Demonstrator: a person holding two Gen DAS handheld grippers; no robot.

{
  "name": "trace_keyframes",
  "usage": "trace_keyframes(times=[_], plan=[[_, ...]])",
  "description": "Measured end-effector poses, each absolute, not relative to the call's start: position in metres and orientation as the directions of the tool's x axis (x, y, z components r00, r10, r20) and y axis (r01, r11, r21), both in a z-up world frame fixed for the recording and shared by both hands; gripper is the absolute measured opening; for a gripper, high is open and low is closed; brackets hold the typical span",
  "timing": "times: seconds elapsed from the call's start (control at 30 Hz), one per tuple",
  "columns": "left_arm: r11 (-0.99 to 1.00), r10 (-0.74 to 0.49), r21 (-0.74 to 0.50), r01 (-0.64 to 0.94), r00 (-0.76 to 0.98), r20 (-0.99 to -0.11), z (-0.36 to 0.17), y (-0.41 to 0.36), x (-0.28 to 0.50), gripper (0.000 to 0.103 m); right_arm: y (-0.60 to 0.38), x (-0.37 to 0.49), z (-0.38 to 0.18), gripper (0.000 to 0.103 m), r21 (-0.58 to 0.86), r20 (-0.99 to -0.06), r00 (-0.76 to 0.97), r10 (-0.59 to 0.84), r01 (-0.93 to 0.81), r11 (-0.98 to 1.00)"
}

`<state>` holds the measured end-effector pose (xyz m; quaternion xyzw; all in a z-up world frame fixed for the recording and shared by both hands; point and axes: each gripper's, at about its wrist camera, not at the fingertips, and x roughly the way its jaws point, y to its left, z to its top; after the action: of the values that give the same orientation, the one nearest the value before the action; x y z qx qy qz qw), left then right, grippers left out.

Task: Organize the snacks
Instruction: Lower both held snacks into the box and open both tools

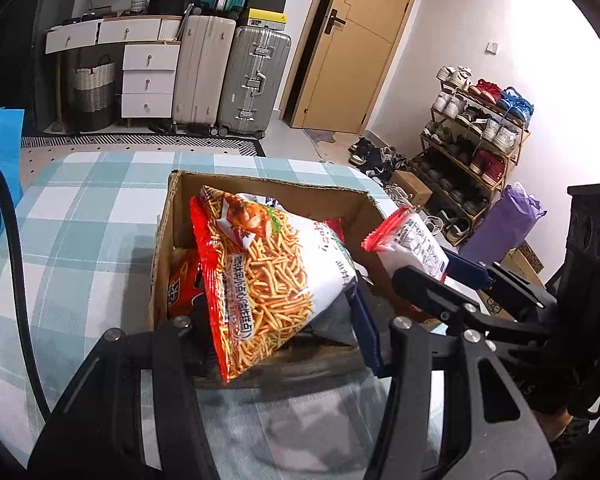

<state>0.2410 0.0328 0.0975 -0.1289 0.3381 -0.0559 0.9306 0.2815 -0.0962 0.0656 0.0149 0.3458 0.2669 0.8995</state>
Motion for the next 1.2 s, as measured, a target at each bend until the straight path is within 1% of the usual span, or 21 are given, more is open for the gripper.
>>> trace_keyframes(times=[0.3, 0.4, 0.73, 0.97, 1.1, 1.17, 1.2], plan=[[0.963, -0.181, -0.27, 0.002, 0.748, -0.639, 0.076, 0.036, 0.275, 0.051, -0.088, 0.299, 0.054, 0.06, 0.199, -0.62, 0.618, 0.483, -0.471, 0.859], [0.97, -0.163, -0.243, 0.003, 0.749, -0.642, 0.07, 0.035, 0.282, 0.051, -0.088, 0.303, 0.051, 0.06, 0.197, -0.617, 0.62, 0.485, -0.475, 0.858], [0.978, -0.148, -0.207, 0.014, 0.743, -0.652, 0.058, 0.034, 0.29, 0.051, -0.082, 0.308, 0.046, 0.06, 0.12, -0.623, 0.636, 0.456, -0.498, 0.859], [0.977, -0.149, -0.215, 0.007, 0.741, -0.655, 0.054, 0.036, 0.292, 0.052, -0.083, 0.31, 0.046, 0.06, 0.12, -0.619, 0.634, 0.463, -0.506, 0.854], [0.973, -0.156, -0.232, -0.001, 0.739, -0.656, 0.052, 0.042, 0.295, 0.053, -0.086, 0.311, 0.047, 0.06, 0.135, -0.617, 0.624, 0.48, -0.516, 0.846], [0.97, -0.168, -0.244, 0.005, 0.739, -0.653, 0.052, 0.044, 0.296, 0.056, -0.089, 0.31, 0.049, 0.061, 0.138, -0.614, 0.625, 0.482, -0.517, 0.845], [0.968, -0.176, -0.251, 0.011, 0.741, -0.648, 0.053, 0.044, 0.295, 0.059, -0.09, 0.309, 0.05, 0.064, 0.136, -0.609, 0.63, 0.482, -0.516, 0.846]])
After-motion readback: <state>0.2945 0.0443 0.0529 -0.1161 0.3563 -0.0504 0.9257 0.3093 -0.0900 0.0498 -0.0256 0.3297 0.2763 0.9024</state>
